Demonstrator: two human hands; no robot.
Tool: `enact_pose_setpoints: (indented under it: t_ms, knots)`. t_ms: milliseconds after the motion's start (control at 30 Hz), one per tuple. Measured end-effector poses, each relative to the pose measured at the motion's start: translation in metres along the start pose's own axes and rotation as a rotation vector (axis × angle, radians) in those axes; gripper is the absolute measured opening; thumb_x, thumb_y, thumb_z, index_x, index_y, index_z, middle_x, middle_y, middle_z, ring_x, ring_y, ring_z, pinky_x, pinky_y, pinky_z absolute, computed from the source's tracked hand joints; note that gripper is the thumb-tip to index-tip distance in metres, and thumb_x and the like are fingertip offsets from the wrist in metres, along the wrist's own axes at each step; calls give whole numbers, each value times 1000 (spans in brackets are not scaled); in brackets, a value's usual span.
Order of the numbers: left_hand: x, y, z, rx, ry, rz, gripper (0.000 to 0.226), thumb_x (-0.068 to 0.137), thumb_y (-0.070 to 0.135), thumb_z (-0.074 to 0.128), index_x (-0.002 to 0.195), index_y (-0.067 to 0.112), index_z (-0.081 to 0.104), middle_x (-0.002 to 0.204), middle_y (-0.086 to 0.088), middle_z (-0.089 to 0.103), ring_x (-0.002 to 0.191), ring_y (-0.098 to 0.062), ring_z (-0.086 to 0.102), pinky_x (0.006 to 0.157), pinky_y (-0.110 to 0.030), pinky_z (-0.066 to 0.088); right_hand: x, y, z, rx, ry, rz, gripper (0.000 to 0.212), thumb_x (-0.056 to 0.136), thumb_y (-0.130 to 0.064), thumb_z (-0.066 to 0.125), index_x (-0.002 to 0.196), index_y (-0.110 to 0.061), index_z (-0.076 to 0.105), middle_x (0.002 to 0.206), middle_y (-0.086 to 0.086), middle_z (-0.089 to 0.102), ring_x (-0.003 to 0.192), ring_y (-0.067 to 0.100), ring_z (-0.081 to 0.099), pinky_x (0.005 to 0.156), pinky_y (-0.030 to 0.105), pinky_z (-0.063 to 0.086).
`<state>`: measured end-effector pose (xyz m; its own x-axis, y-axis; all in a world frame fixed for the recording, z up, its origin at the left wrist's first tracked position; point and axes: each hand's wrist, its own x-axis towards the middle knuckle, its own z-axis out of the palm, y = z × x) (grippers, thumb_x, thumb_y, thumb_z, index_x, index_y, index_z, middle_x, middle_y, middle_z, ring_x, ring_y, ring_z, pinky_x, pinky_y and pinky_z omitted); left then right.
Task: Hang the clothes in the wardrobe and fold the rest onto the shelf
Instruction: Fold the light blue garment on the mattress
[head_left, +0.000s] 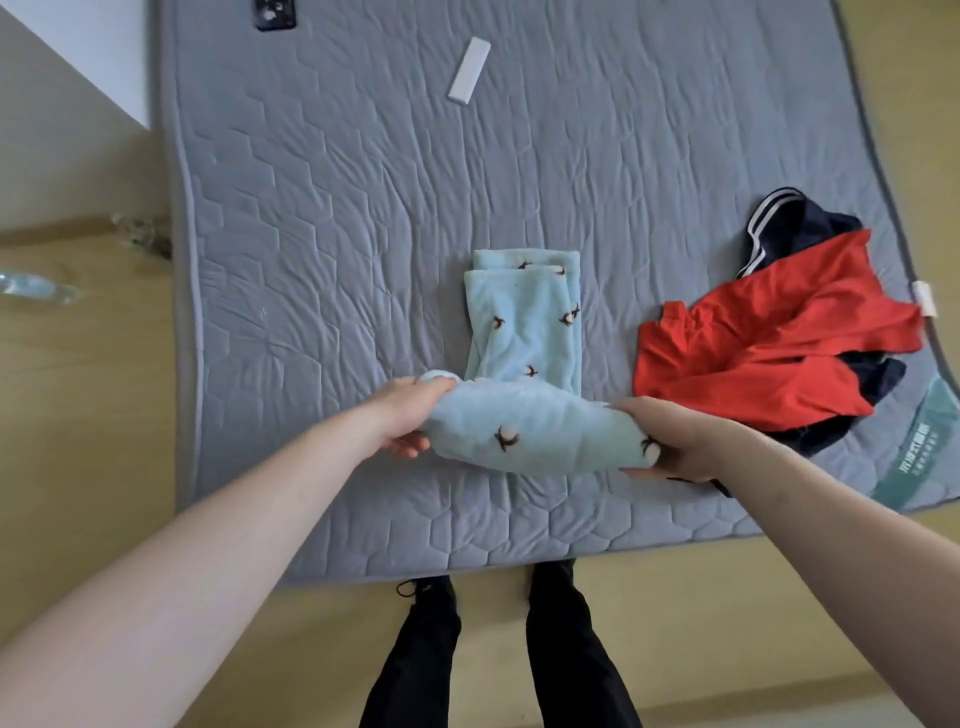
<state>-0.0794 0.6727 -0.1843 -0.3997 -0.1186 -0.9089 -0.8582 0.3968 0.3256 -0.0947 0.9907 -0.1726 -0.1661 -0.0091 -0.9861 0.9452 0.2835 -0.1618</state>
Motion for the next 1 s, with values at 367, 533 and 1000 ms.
enact_pose_setpoints:
  t_ms: [367, 533, 1000]
  knots:
    - [73, 120, -26, -149, 210, 168, 39, 95, 52, 57, 106, 15, 61, 94, -8, 73, 55, -19, 59, 52, -29, 53, 50, -125, -15, 330, 156, -246, 39, 99, -46, 58, 124, -16, 52, 119, 10, 63, 80, 30, 72, 54, 34, 60]
    - [115, 71, 6, 87, 236, 128, 22, 88, 37, 73, 90, 23, 56, 78, 2, 62, 73, -21, 65, 74, -41, 63, 103, -64, 17, 163, 264, -121, 50, 94, -38, 70, 131, -6, 58, 103, 8, 60, 84, 26, 61, 67, 37, 55]
    - [204, -9, 92, -276, 36, -58, 67, 55, 45, 98, 112, 23, 70, 105, 4, 78, 89, -14, 75, 77, -28, 60, 201, 40, 65, 541, 108, -3, 63, 81, -39, 85, 133, -18, 56, 122, -2, 65, 109, 21, 65, 86, 40, 60]
